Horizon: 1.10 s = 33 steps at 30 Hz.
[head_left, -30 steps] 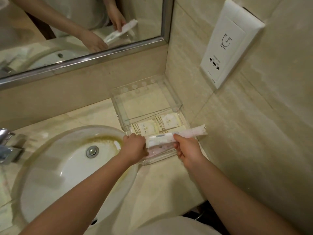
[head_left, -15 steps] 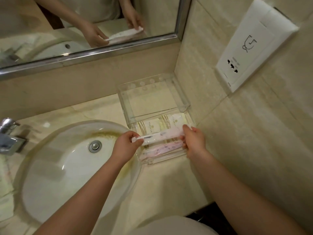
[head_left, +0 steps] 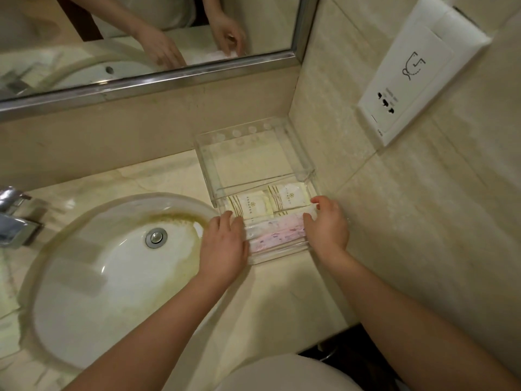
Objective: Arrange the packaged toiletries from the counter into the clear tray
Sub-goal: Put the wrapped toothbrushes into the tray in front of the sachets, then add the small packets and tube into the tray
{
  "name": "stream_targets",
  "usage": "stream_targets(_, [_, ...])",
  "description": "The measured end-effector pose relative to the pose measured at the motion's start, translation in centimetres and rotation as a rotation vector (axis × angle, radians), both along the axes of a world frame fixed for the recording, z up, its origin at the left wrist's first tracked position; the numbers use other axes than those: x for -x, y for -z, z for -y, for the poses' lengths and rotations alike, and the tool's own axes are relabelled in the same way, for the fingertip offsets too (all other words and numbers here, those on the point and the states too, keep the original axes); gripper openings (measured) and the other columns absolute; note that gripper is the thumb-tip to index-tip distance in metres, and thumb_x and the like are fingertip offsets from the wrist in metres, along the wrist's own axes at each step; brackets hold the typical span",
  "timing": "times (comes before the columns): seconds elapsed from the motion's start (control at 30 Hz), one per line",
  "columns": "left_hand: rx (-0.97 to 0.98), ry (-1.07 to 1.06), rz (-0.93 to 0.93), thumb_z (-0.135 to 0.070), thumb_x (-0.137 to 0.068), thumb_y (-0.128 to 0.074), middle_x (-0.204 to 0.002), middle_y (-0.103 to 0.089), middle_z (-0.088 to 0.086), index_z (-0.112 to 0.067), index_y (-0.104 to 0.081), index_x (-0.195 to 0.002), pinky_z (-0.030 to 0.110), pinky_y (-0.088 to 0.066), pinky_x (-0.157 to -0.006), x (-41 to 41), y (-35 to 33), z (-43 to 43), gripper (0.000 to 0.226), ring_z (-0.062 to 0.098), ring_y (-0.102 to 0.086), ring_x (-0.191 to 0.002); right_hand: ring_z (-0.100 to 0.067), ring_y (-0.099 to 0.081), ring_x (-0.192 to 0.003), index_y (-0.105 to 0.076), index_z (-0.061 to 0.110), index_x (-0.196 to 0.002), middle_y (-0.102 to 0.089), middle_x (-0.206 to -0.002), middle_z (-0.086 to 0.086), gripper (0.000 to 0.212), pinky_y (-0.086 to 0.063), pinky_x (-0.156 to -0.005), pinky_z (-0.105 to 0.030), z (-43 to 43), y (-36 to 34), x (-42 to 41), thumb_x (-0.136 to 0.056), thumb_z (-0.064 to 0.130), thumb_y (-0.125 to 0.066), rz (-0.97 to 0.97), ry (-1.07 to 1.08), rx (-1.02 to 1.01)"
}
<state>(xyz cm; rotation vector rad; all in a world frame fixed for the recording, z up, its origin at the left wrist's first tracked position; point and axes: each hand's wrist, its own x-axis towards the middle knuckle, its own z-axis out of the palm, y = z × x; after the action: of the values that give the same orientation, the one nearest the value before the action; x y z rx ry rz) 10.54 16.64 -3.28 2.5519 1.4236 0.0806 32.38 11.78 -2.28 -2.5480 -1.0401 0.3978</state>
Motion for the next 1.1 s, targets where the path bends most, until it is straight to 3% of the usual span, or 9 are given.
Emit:
stream_targets(0.1, [0.126, 0.136, -0.061, -0.049, -0.095, -0.035, -0.161, -0.02, 0.018, -0.005, -0.025, -0.152, 0.05, -0.021, -0.118, -0.3, 0.3, 2.6, 0.073, 0.037, -0.014, -0.149, -0.029, -0.053, -0.115, -0.065, 0.023, -0.123, -0.059, -0.124, -0.007, 0.036, -0.043, -0.093, -0.041, 0.8, 0.5, 0.6, -0.087, 0.021, -0.063, 0.22, -0.291, -0.045])
stream_targets(0.2, [0.209, 0.201, -0.217, -0.059, -0.096, -0.017, -0.164, 0.006, 0.014, -0.007, 0.0, -0.155, 0.05, 0.003, -0.122, -0.5, 0.9, 4.1, 0.081, 0.031, 0.01, -0.151, -0.031, -0.033, -0.142, -0.048, 0.022, -0.143, -0.043, -0.152, -0.009, 0.049, -0.032, -0.111, -0.046, 1.4, 0.8, 1.7, -0.095, 0.029, -0.049, 0.204, -0.502, 0.084])
stream_targets(0.33, [0.208, 0.184, -0.256, -0.062, -0.096, -0.018, -0.164, 0.011, 0.012, -0.009, 0.006, -0.155, 0.055, 0.005, -0.12, -0.3, 1.4, 3.9, 0.083, 0.03, 0.014, -0.15, -0.026, 0.002, -0.153, -0.012, 0.017, -0.157, -0.008, -0.166, -0.007, 0.065, -0.006, -0.123, -0.042, 2.6, 1.5, 3.2, -0.101, 0.047, -0.026, 0.15, -0.634, 0.314])
stream_targets(0.47, [0.243, 0.199, -0.2, -0.062, -0.095, -0.021, -0.165, 0.008, 0.011, -0.009, 0.002, -0.156, 0.056, 0.004, -0.12, 0.3, 1.1, 3.7, 0.083, 0.029, 0.015, -0.15, -0.027, 0.01, -0.152, -0.004, 0.015, -0.157, 0.003, -0.166, -0.009, 0.071, -0.003, -0.123, -0.044, 3.0, 1.0, 4.3, -0.1, 0.052, -0.022, 0.149, -0.605, 0.376])
stream_targets(0.63, [0.275, 0.064, -0.009, -0.049, -0.097, -0.038, -0.165, -0.007, 0.01, -0.01, -0.011, -0.155, 0.051, -0.007, -0.121, 3.6, -1.1, 5.8, 0.075, 0.03, 0.004, -0.151, -0.026, -0.004, -0.153, -0.019, 0.013, -0.156, -0.016, -0.164, -0.011, 0.067, -0.012, -0.123, -0.04, 2.7, -0.5, 9.5, -0.1, 0.046, -0.033, 0.082, -0.627, 0.141])
stream_targets(0.87, [0.203, -0.468, 0.238, -0.023, -0.095, -0.048, -0.156, -0.035, 0.01, -0.008, -0.031, -0.15, 0.044, -0.022, -0.119, 15.6, -2.2, 12.4, 0.06, 0.031, -0.02, -0.148, -0.026, -0.014, -0.151, -0.027, 0.012, -0.154, -0.025, -0.162, -0.011, 0.063, -0.016, -0.119, -0.036, 3.1, -0.3, 22.4, -0.1, 0.041, -0.044, -0.159, -1.042, 0.058])
stream_targets(1.0, [0.1, -0.732, 0.334, -0.007, -0.09, -0.05, -0.138, -0.054, 0.013, -0.007, -0.051, -0.137, 0.035, -0.035, -0.108, 22.4, -3.1, 16.6, 0.047, 0.028, -0.047, -0.129, -0.028, -0.03, -0.145, -0.038, 0.01, -0.149, -0.039, -0.155, -0.012, 0.06, -0.023, -0.116, -0.036, 4.2, -0.2, 28.1, -0.098, 0.038, -0.051, -0.2, -1.18, 0.083])
stream_targets(1.1, [0.059, -0.93, 0.362, -0.002, -0.089, -0.05, -0.123, -0.061, 0.012, -0.008, -0.063, -0.122, 0.032, -0.042, -0.097, 27.6, -3.1, 18.5, 0.036, 0.027, -0.057, -0.114, -0.029, -0.046, -0.131, -0.049, 0.013, -0.14, -0.053, -0.142, -0.009, 0.053, -0.035, -0.107, -0.035, 5.0, -0.5, 31.7, -0.093, 0.037, -0.057, -0.193, -1.26, 0.101])
